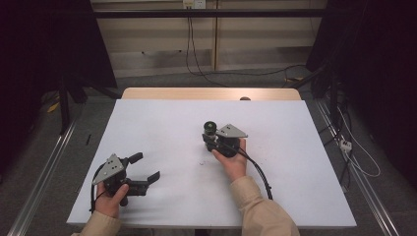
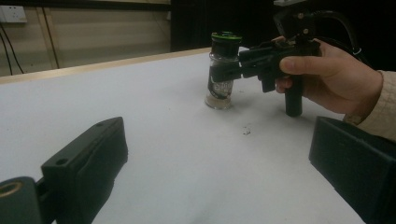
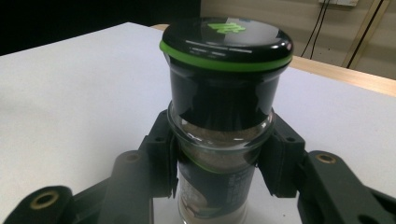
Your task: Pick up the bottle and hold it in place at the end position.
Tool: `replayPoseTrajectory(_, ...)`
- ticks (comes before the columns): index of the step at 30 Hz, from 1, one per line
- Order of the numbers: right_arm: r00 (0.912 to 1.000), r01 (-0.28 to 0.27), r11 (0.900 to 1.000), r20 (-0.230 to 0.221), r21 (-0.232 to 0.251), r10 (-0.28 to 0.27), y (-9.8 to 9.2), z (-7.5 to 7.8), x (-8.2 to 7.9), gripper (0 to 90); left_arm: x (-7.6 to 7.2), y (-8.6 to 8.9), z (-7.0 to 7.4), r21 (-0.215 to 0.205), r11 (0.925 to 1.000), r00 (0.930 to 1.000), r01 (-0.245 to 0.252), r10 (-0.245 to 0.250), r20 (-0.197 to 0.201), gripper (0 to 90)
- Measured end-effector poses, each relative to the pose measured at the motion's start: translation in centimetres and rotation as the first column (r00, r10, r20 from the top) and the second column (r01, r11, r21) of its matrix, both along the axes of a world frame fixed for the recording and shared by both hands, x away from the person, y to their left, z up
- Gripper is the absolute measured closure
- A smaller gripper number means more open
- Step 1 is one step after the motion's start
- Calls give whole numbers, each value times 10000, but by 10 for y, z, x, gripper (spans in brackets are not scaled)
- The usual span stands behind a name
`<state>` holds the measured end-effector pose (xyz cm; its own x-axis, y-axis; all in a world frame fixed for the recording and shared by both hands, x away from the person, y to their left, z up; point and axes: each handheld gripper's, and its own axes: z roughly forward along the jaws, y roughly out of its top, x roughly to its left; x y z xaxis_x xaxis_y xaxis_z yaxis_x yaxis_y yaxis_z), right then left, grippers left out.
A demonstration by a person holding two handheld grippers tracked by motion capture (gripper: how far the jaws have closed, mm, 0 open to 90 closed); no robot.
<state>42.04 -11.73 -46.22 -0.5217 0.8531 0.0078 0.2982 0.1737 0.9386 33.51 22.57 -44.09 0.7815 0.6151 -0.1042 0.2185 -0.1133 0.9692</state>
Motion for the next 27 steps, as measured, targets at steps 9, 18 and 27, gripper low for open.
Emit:
replayPoseTrajectory(9, 9999, -134, 9998, 0, -117, 134, -1, 1, -1, 533, 2, -5, 1, -81, 10000, 10000, 37, -38, -35, 39)
replayPoseTrajectory(18, 9997, -229, 9994, 19, -272, 230, -1, 1, -2, 533, 9, -18, 7, -61, 9999, 9996, 140, -141, -236, 42)
replayPoseTrajectory(27, 9997, -224, 9993, -3, -303, 224, -1, 1, -2, 533, 17, -28, 13, 10, 9998, 9987, 193, -192, -464, 42)
